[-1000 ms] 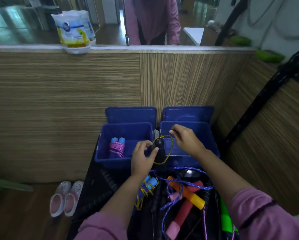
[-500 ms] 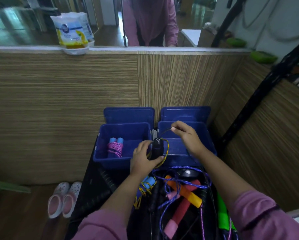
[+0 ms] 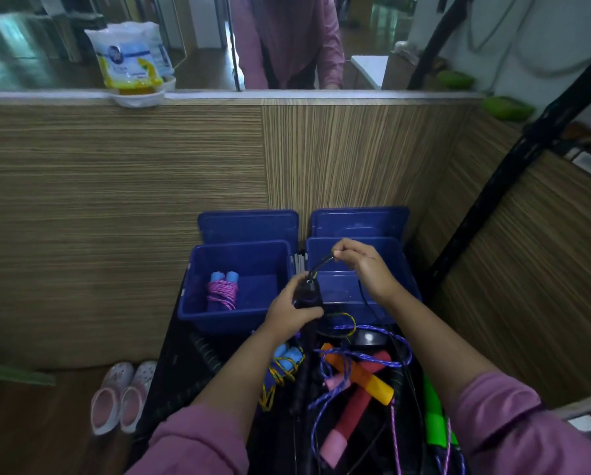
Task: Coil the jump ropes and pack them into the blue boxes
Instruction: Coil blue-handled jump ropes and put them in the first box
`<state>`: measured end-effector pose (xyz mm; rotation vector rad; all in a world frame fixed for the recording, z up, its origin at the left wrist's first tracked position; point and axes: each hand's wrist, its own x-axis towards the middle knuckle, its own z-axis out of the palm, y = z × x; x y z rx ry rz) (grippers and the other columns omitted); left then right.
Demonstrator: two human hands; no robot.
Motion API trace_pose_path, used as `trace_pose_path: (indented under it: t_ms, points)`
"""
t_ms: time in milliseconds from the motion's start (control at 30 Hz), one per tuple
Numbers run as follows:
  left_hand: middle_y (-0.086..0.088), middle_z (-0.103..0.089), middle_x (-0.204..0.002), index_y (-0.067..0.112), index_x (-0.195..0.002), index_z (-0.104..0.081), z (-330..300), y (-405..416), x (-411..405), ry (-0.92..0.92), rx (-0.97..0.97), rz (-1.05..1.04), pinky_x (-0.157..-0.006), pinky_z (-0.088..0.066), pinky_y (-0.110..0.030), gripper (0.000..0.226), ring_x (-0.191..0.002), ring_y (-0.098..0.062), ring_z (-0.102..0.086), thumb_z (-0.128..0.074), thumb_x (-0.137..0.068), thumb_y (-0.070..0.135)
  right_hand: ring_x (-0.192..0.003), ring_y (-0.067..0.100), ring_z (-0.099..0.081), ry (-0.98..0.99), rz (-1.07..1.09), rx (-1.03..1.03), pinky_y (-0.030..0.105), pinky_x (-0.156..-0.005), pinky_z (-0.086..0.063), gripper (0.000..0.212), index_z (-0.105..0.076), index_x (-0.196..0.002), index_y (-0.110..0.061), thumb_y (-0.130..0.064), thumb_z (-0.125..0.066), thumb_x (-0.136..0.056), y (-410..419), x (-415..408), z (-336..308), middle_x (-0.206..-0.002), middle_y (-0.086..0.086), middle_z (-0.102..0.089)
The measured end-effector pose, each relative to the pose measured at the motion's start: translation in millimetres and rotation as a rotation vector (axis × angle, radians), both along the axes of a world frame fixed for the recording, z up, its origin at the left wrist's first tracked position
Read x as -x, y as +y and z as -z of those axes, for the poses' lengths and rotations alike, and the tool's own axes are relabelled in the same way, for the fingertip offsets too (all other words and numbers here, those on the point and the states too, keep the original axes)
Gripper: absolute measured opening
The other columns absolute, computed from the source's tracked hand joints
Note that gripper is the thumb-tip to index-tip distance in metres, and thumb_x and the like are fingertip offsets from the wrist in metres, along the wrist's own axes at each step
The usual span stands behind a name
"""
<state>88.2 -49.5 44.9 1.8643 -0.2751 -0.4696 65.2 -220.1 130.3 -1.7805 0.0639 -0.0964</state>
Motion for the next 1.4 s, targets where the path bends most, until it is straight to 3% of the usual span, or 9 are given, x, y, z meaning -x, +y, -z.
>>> trace_pose_path:
  t_ms: [100, 267, 500, 700, 800, 900, 1067, 1200, 1400]
  points:
    - [0.014, -0.063, -0.093, 0.045, -0.100, -0.066, 1.7, 5.0, -6.4, 0.056, -0.020, -0.025, -0.099, -0.045, -0.036, 0.042, -0.100, -0.017, -0.061, -0.064, -0.059, 0.041, -0.079, 0.013, -0.042, 0.009, 0.018, 0.023, 0.028, -0.080, -0.032, 0.021, -0.049, -0.073, -0.013, -0.001, -0.046, -0.090, -4.3, -0.3, 5.2, -0.075, -0.003, -0.047]
    - [0.001, -0.051, -0.097, 0.009, -0.111, -0.065, -14.2, 8.8, -11.1, 0.106, 0.162, -0.109, -0.060, -0.042, -0.006, 0.041, -0.086, -0.007, -0.054, -0.036, -0.088, -0.008, -0.075, 0.013, -0.039, 0.016, 0.035, 0.025, 0.026, -0.073, -0.030, 0.022, -0.047, -0.073, -0.013, -0.001, -0.044, -0.092, -6.1, 3.2, 4.2, -0.076, 0.001, -0.044]
    - [0.003, -0.055, -0.119, 0.019, -0.112, -0.067, -6.7, 11.0, -14.7, -0.073, 0.186, -0.167, -0.062, -0.041, -0.015, 0.037, -0.074, -0.019, -0.049, -0.055, -0.088, -0.007, -0.078, 0.018, -0.049, 0.040, 0.024, 0.253, 0.037, -0.078, -0.040, 0.026, -0.055, -0.067, -0.023, -0.006, -0.052, -0.087, -11.7, -3.2, 21.2, -0.075, 0.000, -0.055]
    - [0.005, -0.052, -0.113, 0.016, -0.119, -0.063, 3.9, 2.9, -15.9, -0.100, 0.085, -0.085, -0.078, -0.041, -0.008, 0.030, -0.101, -0.014, -0.055, -0.060, -0.092, 0.004, -0.072, 0.007, -0.043, 0.052, -0.075, 0.196, 0.024, -0.072, -0.034, 0.018, -0.056, -0.077, -0.022, -0.016, -0.053, -0.095, -9.7, 3.9, 17.2, -0.076, -0.006, -0.049]
    - [0.005, -0.055, -0.111, 0.016, -0.119, -0.062, 7.0, -1.2, -15.6, -0.049, 0.091, -0.097, -0.080, -0.043, -0.023, 0.028, -0.105, -0.030, -0.059, -0.063, -0.091, 0.008, -0.086, 0.012, -0.047, 0.043, -0.131, 0.250, 0.021, -0.083, -0.035, 0.016, -0.060, -0.083, -0.023, -0.015, -0.053, -0.096, -9.7, 3.7, 17.5, -0.092, 0.012, -0.051]
    - [-0.002, -0.054, -0.114, 0.013, -0.114, -0.064, 7.7, -1.8, -14.2, 0.030, 0.068, -0.059, -0.084, -0.042, -0.023, 0.027, -0.100, -0.019, -0.055, -0.068, -0.088, 0.010, -0.082, 0.013, -0.044, 0.033, -0.153, 0.324, 0.014, -0.079, -0.035, 0.017, -0.060, -0.085, -0.026, -0.014, -0.053, -0.096, -8.5, 2.3, 18.1, -0.095, 0.026, -0.050]
    - [-0.005, -0.052, -0.113, 0.022, -0.099, -0.069, 3.3, 3.9, -16.5, 0.080, -0.157, -0.046, -0.084, -0.038, -0.023, 0.026, -0.104, -0.018, -0.054, -0.078, -0.078, 0.034, -0.083, 0.016, -0.043, 0.028, -0.145, 0.310, 0.011, -0.078, -0.034, 0.015, -0.061, -0.086, -0.023, -0.014, -0.053, -0.096, -8.3, 4.5, 19.1, -0.092, 0.017, -0.044]
    - [0.008, -0.049, -0.106, 0.034, -0.098, -0.065, 1.0, 21.4, -12.4, -0.168, -0.652, 0.091, -0.083, -0.044, -0.031, 0.042, -0.102, -0.015, -0.055, -0.074, -0.064, 0.058, -0.092, 0.014, -0.048, 0.022, -0.097, 0.194, 0.018, -0.086, -0.037, 0.014, -0.062, -0.092, -0.011, -0.016, -0.051, -0.097, -14.0, 9.3, 18.3, -0.096, 0.007, -0.052]
    - [0.013, -0.047, -0.109, 0.030, -0.108, -0.064, 28.0, 40.6, -5.4, -0.206, -0.595, 0.076, -0.088, -0.047, -0.033, 0.037, -0.105, -0.013, -0.055, -0.075, -0.074, 0.041, -0.066, -0.011, -0.047, -0.121, 0.121, 0.017, 0.005, -0.066, -0.036, 0.015, -0.054, -0.087, -0.008, -0.008, -0.044, -0.098, -34.5, 7.7, -3.2, -0.078, -0.012, -0.050]
